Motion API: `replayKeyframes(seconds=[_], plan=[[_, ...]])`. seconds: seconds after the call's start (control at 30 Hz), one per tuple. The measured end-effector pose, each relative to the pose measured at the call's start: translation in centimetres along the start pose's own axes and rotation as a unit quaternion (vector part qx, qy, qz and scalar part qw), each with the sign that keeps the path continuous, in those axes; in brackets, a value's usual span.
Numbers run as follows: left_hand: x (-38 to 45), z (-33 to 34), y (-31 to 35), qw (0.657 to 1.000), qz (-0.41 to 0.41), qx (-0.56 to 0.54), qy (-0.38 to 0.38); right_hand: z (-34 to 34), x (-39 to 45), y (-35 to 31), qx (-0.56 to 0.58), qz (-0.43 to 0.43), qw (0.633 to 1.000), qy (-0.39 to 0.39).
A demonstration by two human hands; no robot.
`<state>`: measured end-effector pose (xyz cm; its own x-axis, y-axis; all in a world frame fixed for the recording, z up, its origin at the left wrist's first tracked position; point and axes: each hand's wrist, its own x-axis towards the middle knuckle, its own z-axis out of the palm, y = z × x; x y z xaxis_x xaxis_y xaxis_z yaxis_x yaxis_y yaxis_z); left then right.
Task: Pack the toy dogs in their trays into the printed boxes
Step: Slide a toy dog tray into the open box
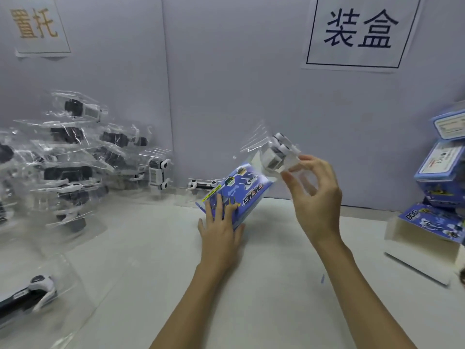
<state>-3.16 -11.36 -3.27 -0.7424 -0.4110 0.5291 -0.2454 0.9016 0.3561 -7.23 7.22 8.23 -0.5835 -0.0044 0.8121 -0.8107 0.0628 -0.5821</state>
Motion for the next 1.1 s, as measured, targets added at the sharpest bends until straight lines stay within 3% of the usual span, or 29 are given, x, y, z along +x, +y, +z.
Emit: replayKeyframes(seconds=[0.2, 0.37, 0.43, 0.5, 0.57, 0.67, 0.73, 0.83, 0.93, 1.03, 1.1], plan=[[0.4, -0.1, -1.6, 0.991, -0.11, 0.072, -0.005, -1.2, 0.3, 1.7, -0.09, 0.046, 0.994, 0.04], [0.1, 0.0, -2.1, 0.979, -0.173, -0.109, 0.02, -0.9, -2.9, 4.3, -0.202, 0.099, 0.974, -0.016], [0.2, -0.4, -1.7, 0.967, -0.158, -0.18, 0.086, -0.4, -4.7, 5.2, -0.233, 0.122, 0.963, -0.06], [0.3, -0.8, -1.4, 0.96, -0.071, -0.225, 0.149, 0.0, -6.1, 5.8, -0.26, 0.151, 0.947, -0.114], [0.5, -0.8, -1.7, 0.956, -0.008, -0.249, 0.156, 0.4, -7.1, 6.0, -0.315, 0.153, 0.917, -0.189], [0.5, -0.6, -2.1, 0.955, -0.036, -0.268, 0.123, 1.0, -8.0, 5.6, -0.415, 0.119, 0.861, -0.268], [0.5, -0.8, -2.4, 0.951, -0.069, -0.274, 0.125, 1.5, -8.3, 5.0, -0.427, 0.125, 0.861, -0.245], [0.9, -2.0, -2.8, 0.908, -0.115, -0.369, 0.158, 1.9, -8.0, 4.4, -0.364, 0.165, 0.899, -0.178], [1.0, -4.2, -2.9, 0.854, -0.155, -0.455, 0.199, 1.4, -7.6, 4.5, -0.269, 0.133, 0.947, -0.117], [0.8, -5.8, -2.5, 0.856, -0.122, -0.462, 0.2, 1.1, -7.1, 4.3, -0.075, 0.151, 0.979, -0.116], [0.5, -6.2, -2.0, 0.851, -0.094, -0.473, 0.21, 1.5, -7.1, 3.7, 0.064, 0.206, 0.965, -0.152]])
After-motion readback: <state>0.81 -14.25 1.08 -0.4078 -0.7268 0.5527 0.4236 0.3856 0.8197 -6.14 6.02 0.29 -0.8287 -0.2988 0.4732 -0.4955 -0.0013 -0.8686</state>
